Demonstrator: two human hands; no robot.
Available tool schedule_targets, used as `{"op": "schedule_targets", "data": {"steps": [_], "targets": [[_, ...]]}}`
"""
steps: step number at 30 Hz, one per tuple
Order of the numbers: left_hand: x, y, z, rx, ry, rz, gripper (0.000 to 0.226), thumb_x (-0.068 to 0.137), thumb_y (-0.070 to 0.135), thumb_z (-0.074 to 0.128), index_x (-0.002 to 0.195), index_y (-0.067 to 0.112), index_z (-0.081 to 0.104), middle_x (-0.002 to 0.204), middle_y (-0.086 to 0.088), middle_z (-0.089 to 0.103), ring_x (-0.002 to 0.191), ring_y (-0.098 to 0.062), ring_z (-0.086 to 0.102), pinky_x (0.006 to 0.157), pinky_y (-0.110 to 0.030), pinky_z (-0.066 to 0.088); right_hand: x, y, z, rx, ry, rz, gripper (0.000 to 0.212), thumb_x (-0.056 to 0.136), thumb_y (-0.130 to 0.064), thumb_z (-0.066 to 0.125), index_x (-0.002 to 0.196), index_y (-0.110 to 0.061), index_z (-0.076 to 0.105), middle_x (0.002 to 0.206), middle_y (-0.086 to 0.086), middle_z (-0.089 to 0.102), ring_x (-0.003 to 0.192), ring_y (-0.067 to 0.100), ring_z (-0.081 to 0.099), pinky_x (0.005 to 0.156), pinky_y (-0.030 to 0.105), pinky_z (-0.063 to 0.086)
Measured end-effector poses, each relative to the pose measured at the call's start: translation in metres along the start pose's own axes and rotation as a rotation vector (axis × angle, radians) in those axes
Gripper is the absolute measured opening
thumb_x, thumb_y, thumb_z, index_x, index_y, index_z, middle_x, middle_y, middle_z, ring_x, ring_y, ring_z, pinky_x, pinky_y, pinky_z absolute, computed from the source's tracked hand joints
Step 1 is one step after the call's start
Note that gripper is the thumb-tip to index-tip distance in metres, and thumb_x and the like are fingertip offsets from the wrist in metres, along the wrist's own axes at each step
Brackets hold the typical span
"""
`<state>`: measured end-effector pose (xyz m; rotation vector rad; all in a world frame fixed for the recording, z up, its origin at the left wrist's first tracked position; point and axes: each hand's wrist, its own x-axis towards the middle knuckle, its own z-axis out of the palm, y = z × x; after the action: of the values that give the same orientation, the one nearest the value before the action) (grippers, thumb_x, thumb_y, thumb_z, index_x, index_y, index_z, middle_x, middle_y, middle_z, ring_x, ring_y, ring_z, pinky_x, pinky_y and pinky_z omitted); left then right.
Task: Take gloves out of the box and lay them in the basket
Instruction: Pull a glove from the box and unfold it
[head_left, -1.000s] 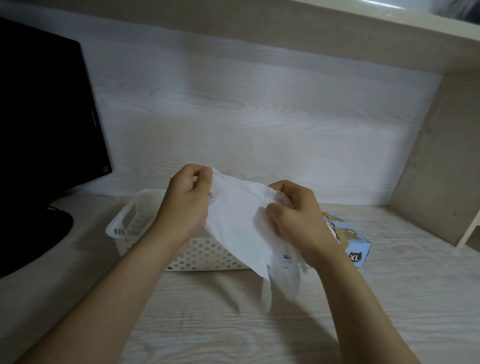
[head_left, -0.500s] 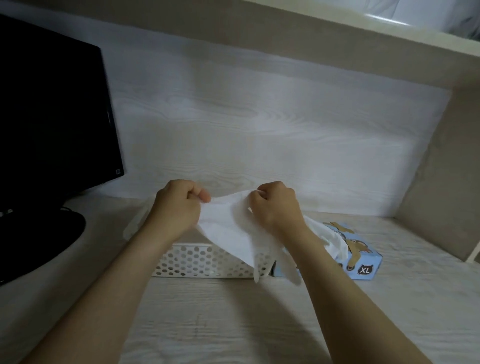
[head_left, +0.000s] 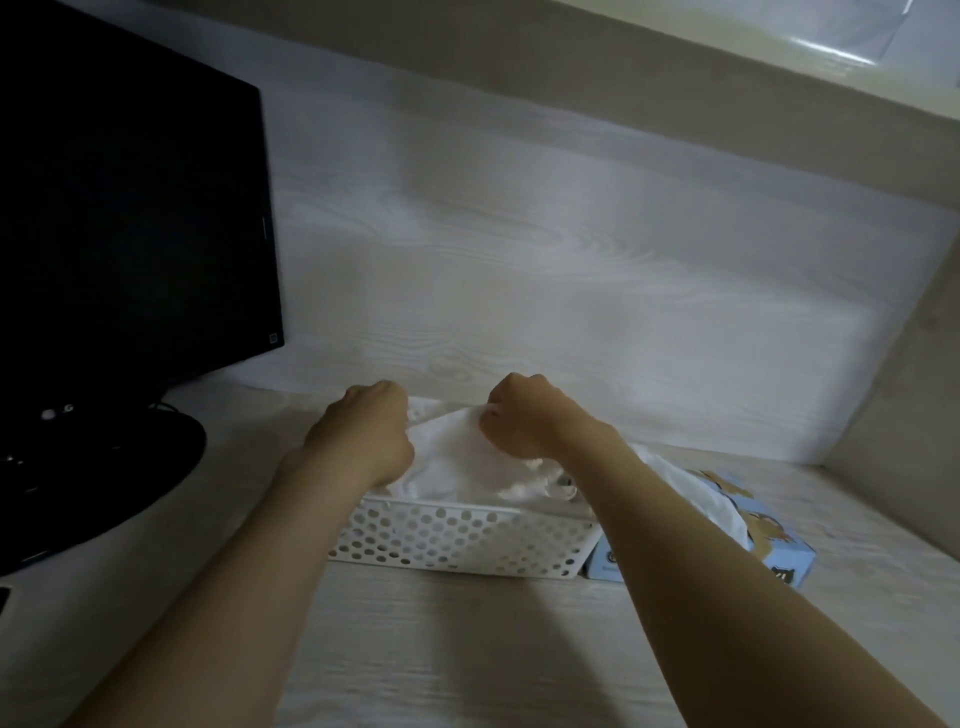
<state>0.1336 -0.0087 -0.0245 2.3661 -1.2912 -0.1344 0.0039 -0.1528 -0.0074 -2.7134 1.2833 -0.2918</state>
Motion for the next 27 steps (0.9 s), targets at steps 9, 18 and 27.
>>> {"op": "schedule_targets", "data": {"steps": [9, 18, 27], "targets": [[0.001, 0.002, 0.006, 0.239, -0.089, 0.009, 0.034, 0.095, -0.006, 0.051, 0.127, 0.007, 0.055, 0.132, -0.014, 0.048, 0.120, -0.032, 0.052, 0.095, -0.037, 0.050, -0.001, 0.000, -0.006, -0.306, 0.109, -0.003, 0.037, 0.086, -0.035, 0.084, 0.095, -0.012, 0.057, 0.092, 0.005, 0.056, 0.081, 0.030, 0.061, 0.073, 0.038, 0.053], [-0.006, 0.012, -0.003, 0.000, -0.158, 0.205, 0.023, 0.096, 0.009, 0.066, 0.111, 0.025, 0.073, 0.116, 0.000, 0.063, 0.099, -0.015, 0.062, 0.085, -0.026, 0.050, -0.034, -0.005, -0.028, 0.033, -0.298, -0.069, 0.018, 0.088, -0.025, 0.077, 0.101, -0.013, 0.075, 0.075, 0.010, 0.079, 0.061, 0.017, 0.077, 0.068, 0.034, 0.067], [0.010, 0.006, 0.008, 0.117, -0.479, 0.186, 0.079, 0.094, 0.034, 0.075, 0.159, 0.039, 0.031, 0.159, 0.001, 0.043, 0.131, -0.021, 0.053, 0.109, -0.035, 0.047, -0.038, 0.013, -0.011, -0.187, -0.117, -0.124, 0.037, 0.084, 0.008, 0.068, 0.108, -0.019, 0.071, 0.107, 0.002, 0.055, 0.084, 0.026, 0.068, 0.073, 0.035, 0.060]]}}
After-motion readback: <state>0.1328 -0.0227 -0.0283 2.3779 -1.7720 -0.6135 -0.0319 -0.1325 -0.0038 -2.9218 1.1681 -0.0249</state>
